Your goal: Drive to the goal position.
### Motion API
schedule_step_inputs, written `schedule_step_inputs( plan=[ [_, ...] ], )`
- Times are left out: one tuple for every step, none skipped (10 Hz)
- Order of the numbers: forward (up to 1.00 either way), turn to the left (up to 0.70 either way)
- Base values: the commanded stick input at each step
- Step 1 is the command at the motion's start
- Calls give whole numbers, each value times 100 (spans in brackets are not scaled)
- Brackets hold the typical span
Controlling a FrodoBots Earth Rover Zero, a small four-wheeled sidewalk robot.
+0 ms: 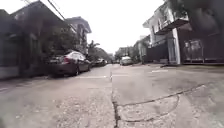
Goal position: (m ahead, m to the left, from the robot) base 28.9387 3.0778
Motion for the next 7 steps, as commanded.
schedule_step_inputs(
  plan=[
    [100, 0],
    [100, 5],
    [100, 24],
    [100, 21],
    [100, 7],
    [100, 0],
    [100, 0]
  ],
)
